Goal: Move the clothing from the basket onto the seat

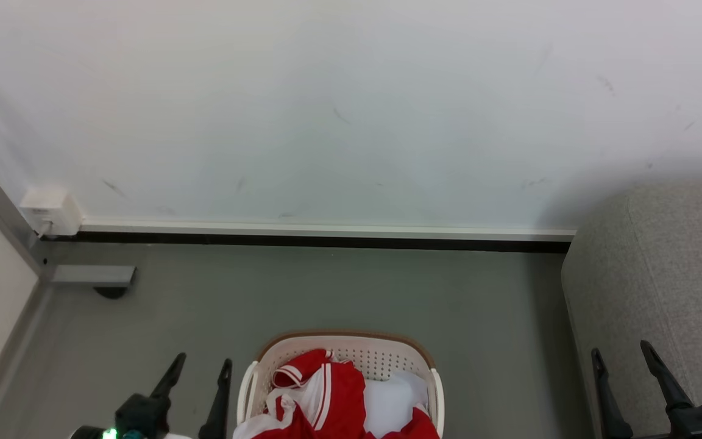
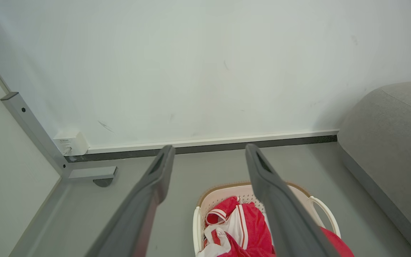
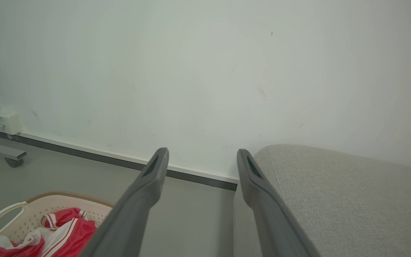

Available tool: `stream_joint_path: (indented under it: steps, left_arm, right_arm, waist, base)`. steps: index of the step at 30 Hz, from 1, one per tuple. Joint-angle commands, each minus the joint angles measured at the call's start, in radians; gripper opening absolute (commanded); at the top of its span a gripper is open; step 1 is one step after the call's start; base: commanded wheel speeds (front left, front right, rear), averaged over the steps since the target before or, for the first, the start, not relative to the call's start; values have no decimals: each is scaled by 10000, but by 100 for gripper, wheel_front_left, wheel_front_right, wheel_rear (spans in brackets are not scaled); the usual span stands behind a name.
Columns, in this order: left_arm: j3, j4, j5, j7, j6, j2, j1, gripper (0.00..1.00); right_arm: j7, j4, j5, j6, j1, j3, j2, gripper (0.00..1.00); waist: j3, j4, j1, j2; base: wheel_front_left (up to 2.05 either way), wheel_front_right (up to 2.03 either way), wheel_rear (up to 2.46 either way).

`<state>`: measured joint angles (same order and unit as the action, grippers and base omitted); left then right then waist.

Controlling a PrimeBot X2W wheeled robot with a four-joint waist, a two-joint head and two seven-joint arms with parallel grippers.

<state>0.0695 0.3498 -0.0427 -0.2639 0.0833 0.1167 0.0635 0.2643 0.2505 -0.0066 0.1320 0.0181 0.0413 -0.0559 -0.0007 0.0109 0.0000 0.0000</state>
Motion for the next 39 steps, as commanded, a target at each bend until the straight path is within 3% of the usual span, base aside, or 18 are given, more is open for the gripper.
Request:
stream_joint_path:
  steps: [1, 7, 13, 28, 39]
  left_arm:
    - [93, 96, 217, -10, 56, 64, 253, 100]
    - [739, 660, 403, -9, 215, -18, 1543, 100]
    - [1526, 2083, 675, 86, 338, -221, 3164, 100]
    - [2684, 5517, 440, 1692, 445, -551, 6512, 100]
    - [2787, 7202, 531, 2541, 3, -469, 8136, 100]
  right_arm:
    - [3, -79, -13, -24, 93, 66, 31, 100]
    - [3, -278, -73, -24, 551, 192, 43, 100]
    - [2, -503, -99, -24, 1252, 167, 54, 100]
    - [3, -1178, 453, -24, 2847, 189, 58, 100]
    - [3, -1681, 1040, -24, 3546, 95, 59, 100]
  waist:
    - [180, 5, 0, 0]
    - [1176, -7, 0, 0]
    - [2312, -198, 0, 0]
    - [5254, -1282, 0, 0]
    - [6980, -1962, 0, 0]
  base:
    - [0, 0, 0]
    - [0, 0, 0]
    - [0, 0, 0]
    - [0, 0, 0]
    - [0, 0, 0]
